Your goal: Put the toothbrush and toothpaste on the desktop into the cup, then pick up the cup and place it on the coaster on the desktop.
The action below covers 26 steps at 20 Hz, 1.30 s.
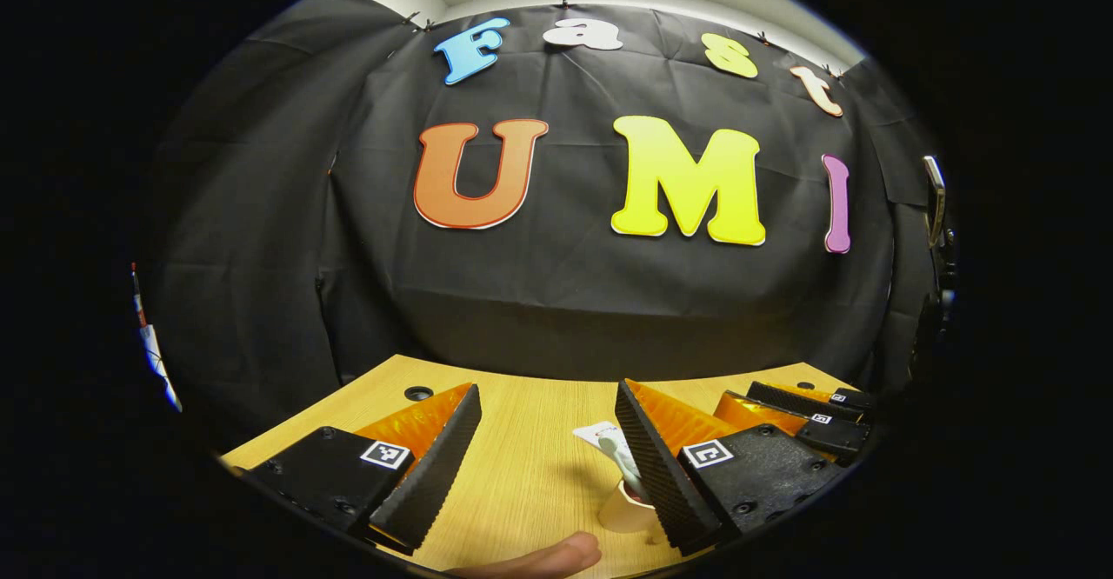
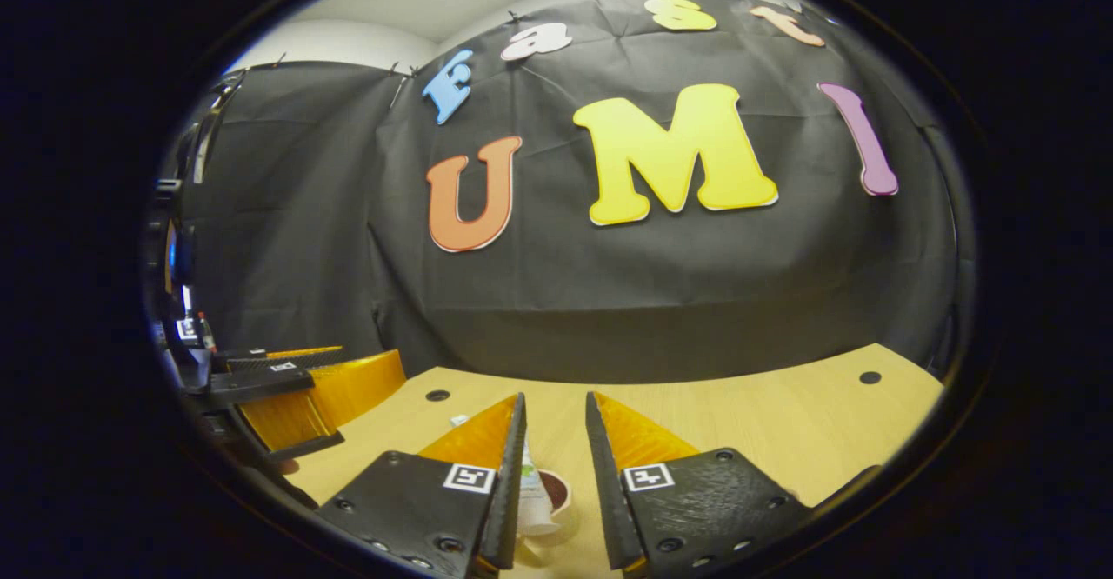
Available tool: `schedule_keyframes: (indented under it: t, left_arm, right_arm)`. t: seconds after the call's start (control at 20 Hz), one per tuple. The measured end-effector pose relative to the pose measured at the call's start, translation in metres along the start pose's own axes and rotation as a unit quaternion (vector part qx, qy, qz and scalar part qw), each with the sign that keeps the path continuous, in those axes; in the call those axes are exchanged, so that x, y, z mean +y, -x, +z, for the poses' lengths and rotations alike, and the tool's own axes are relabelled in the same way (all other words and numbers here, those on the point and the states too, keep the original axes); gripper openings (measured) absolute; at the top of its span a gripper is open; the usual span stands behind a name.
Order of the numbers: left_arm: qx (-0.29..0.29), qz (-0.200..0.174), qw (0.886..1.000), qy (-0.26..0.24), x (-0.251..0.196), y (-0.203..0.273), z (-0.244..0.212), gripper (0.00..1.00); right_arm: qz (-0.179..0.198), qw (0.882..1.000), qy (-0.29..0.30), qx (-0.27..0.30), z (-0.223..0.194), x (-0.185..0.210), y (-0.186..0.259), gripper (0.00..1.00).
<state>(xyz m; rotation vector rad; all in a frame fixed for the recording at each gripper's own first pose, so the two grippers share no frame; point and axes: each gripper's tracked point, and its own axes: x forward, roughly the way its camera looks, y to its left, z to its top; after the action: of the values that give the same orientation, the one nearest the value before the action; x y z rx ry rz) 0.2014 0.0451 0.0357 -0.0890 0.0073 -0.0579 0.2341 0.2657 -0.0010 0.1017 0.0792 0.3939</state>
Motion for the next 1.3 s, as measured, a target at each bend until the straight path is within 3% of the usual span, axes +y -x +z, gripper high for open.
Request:
schedule_keyframes:
  t: [0.25, 0.4, 0.5, 0.8, 0.85, 1.15, 1.2, 1.25, 1.3]
  left_arm:
    - [0.003, 0.004, 1.0, 0.002, 0.004, -0.002, -0.001, 0.98]
    - [0.009, 0.007, 1.0, 0.004, 0.007, -0.004, -0.005, 0.98]
    - [0.012, 0.01, 1.0, 0.006, 0.009, -0.005, -0.006, 0.98]
    - [0.013, 0.015, 1.0, 0.015, 0.016, -0.004, -0.007, 0.98]
    - [0.015, 0.014, 1.0, 0.017, 0.014, -0.004, -0.008, 0.98]
    - [0.027, 0.015, 0.999, 0.028, 0.017, -0.006, -0.013, 0.98]
    - [0.028, 0.016, 0.999, 0.029, 0.018, -0.006, -0.013, 1.0]
    - [0.028, 0.017, 0.999, 0.031, 0.019, -0.006, -0.014, 0.98]
    - [0.028, 0.016, 0.999, 0.032, 0.018, -0.007, -0.014, 0.98]
  right_arm:
    - [0.028, 0.999, 0.006, 0.046, -0.021, 0.006, -0.005, 0.55]
    - [0.062, 0.989, -0.009, 0.133, -0.046, 0.017, -0.013, 0.6]
    - [0.066, 0.98, -0.026, 0.186, -0.054, 0.016, -0.021, 0.57]
    - [0.068, 0.97, 0.032, 0.23, -0.062, 0.022, -0.032, 0.6]
    - [0.069, 0.968, 0.036, 0.238, -0.065, 0.024, -0.034, 0.57]
    - [0.076, 0.954, 0.046, 0.287, -0.078, 0.033, -0.044, 0.6]
    - [0.075, 0.95, 0.043, 0.3, -0.082, 0.033, -0.044, 0.57]
    - [0.076, 0.948, 0.035, 0.307, -0.085, 0.033, -0.042, 0.43]
    - [0.076, 0.947, 0.031, 0.31, -0.086, 0.032, -0.045, 0.41]
